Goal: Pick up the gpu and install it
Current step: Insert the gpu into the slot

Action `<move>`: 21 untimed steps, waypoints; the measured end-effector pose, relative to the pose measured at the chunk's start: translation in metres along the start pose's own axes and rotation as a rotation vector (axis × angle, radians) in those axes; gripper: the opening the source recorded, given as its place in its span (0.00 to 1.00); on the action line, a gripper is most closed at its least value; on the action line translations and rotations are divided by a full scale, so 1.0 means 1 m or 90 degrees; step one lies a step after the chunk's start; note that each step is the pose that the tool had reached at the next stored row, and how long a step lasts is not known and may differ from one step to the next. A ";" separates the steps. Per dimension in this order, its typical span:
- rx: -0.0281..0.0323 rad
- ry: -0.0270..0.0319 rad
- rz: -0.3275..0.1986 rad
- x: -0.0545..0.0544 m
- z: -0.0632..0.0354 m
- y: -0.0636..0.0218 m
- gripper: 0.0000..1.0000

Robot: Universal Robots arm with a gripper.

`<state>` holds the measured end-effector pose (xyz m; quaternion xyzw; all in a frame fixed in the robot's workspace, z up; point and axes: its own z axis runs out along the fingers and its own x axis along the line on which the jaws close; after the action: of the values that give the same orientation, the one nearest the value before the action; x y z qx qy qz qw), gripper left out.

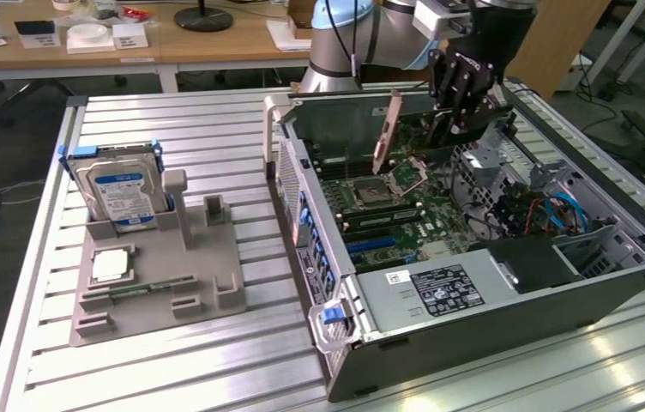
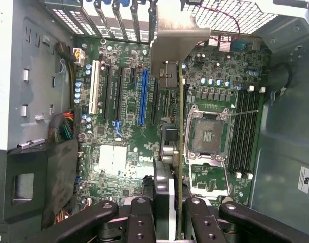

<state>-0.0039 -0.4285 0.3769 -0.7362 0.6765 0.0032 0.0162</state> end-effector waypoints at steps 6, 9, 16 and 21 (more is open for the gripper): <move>0.0001 0.0000 0.000 0.000 0.0000 0.0006 0.28; 0.0003 0.0000 0.000 0.000 0.0000 0.0016 0.28; 0.0004 0.0000 0.000 0.000 0.0000 0.0037 0.28; 0.0011 0.0000 0.000 0.000 -0.0001 0.0059 0.28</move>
<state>-0.0098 -0.4285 0.3768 -0.7363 0.6765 0.0026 0.0168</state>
